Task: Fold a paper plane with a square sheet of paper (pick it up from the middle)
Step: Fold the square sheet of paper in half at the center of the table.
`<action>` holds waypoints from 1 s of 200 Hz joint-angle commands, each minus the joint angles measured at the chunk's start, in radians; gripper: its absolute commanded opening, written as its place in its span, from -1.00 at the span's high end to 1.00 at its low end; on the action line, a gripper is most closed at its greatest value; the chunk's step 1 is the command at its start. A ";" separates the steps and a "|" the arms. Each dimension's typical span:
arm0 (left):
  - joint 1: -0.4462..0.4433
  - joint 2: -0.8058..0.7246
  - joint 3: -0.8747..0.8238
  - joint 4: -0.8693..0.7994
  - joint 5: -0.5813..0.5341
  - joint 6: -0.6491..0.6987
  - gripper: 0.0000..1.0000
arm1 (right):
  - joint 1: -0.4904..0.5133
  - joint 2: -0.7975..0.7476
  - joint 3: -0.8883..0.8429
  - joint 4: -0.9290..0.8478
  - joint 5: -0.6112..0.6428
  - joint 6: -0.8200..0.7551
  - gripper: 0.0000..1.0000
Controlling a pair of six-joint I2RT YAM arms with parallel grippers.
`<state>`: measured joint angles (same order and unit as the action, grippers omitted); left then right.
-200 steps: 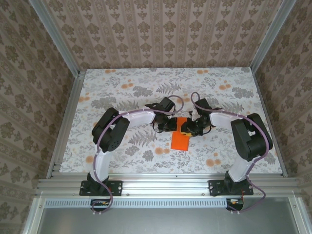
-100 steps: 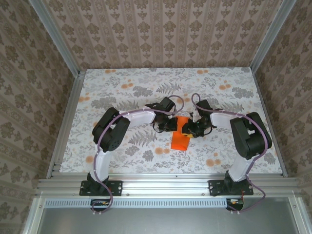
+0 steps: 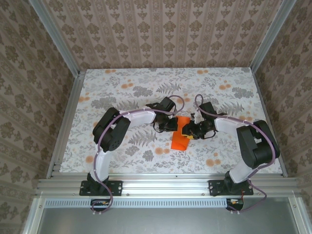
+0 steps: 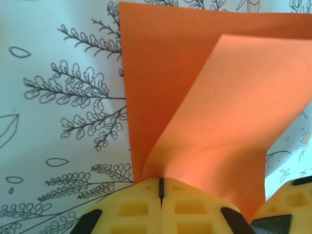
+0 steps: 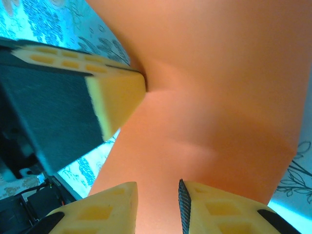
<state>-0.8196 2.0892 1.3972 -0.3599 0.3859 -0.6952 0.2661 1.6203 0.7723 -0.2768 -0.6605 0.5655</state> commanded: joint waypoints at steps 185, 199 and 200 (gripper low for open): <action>-0.017 0.063 -0.003 -0.089 -0.025 0.037 1.00 | -0.001 0.005 -0.204 0.170 -0.101 0.071 0.36; -0.018 0.061 -0.001 -0.093 -0.028 0.039 1.00 | 0.000 0.028 -0.207 0.163 -0.076 0.064 0.36; -0.018 0.061 -0.001 -0.094 -0.028 0.039 1.00 | 0.000 0.029 -0.208 0.161 -0.075 0.064 0.36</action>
<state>-0.8242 2.0937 1.4029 -0.3599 0.3927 -0.6834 0.2569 1.5852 0.5980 -0.1390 -0.7574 0.6178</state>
